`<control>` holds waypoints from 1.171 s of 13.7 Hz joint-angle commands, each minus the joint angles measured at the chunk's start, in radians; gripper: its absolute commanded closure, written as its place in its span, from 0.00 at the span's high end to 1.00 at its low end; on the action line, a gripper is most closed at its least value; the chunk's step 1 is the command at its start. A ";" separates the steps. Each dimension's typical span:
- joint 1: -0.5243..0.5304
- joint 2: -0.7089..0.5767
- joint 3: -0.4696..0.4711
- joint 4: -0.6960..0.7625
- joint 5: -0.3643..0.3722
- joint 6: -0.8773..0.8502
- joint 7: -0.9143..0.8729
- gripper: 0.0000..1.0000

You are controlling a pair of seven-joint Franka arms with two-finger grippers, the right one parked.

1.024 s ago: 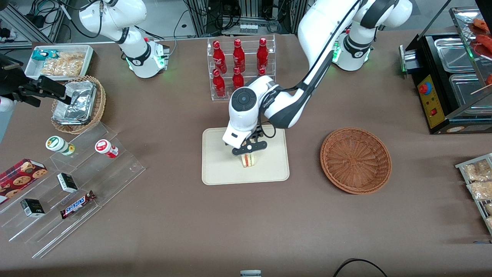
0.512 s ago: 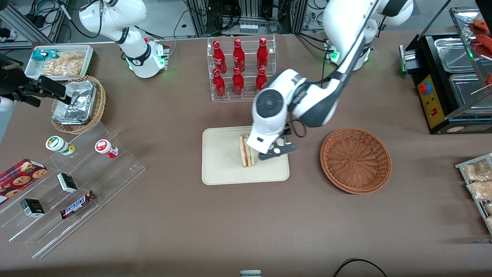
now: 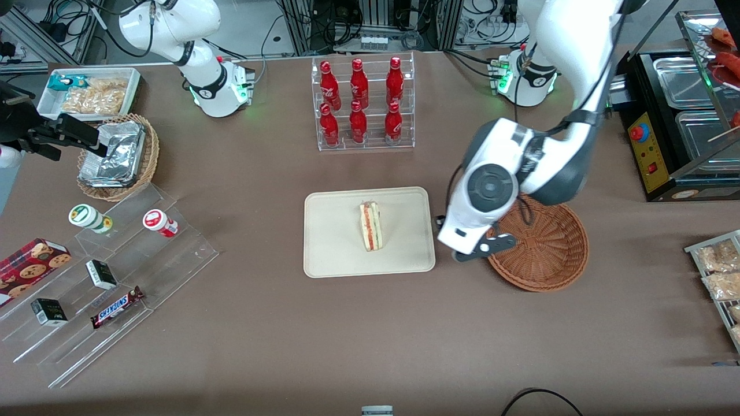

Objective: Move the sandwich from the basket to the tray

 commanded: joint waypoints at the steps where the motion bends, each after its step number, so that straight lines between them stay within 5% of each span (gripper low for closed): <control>1: 0.057 -0.123 -0.007 -0.122 0.011 -0.004 0.122 1.00; 13: 0.361 -0.459 -0.029 -0.208 0.005 -0.254 0.710 1.00; 16: 0.399 -0.495 -0.020 -0.202 0.011 -0.259 0.727 1.00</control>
